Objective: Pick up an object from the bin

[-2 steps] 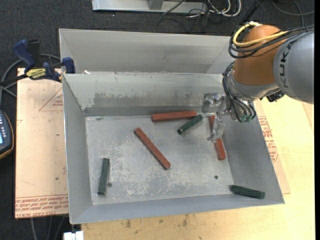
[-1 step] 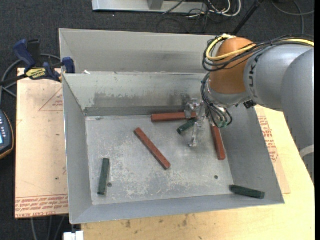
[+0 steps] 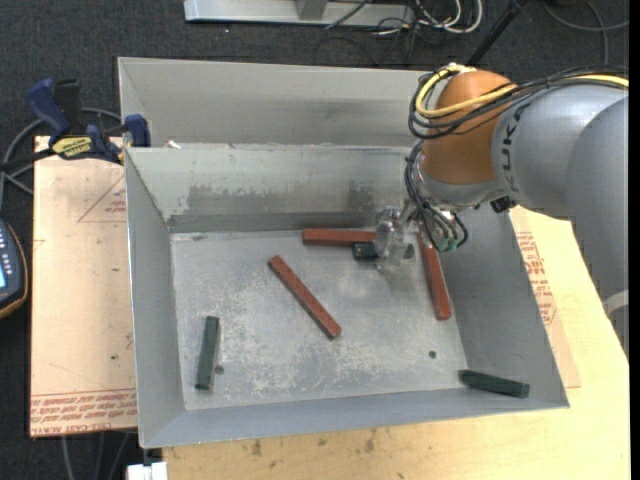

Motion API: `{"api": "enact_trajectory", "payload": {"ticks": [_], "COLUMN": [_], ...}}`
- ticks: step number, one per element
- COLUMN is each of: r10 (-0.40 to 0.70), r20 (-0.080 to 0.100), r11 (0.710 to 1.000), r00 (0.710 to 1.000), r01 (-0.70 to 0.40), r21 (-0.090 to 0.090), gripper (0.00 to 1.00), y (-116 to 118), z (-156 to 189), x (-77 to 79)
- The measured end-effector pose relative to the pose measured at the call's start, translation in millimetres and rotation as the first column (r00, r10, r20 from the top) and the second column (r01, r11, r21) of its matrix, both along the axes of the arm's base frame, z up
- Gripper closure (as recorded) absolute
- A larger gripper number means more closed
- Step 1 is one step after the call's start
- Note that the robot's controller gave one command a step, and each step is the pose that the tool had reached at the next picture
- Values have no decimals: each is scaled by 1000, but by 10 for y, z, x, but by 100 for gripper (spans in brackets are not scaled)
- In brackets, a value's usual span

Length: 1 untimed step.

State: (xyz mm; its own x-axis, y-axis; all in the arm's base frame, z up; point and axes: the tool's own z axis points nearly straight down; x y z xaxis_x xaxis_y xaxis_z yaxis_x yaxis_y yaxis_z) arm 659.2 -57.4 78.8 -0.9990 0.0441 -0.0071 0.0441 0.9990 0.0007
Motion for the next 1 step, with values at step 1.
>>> {"api": "enact_trajectory", "payload": {"ticks": [1], "r10": [0], "r20": [-4], "r11": [1000], "r00": [1000], "r01": [0], "r21": [0], "gripper": [0], "y": [2], "z": [-15], "x": [-11]}}
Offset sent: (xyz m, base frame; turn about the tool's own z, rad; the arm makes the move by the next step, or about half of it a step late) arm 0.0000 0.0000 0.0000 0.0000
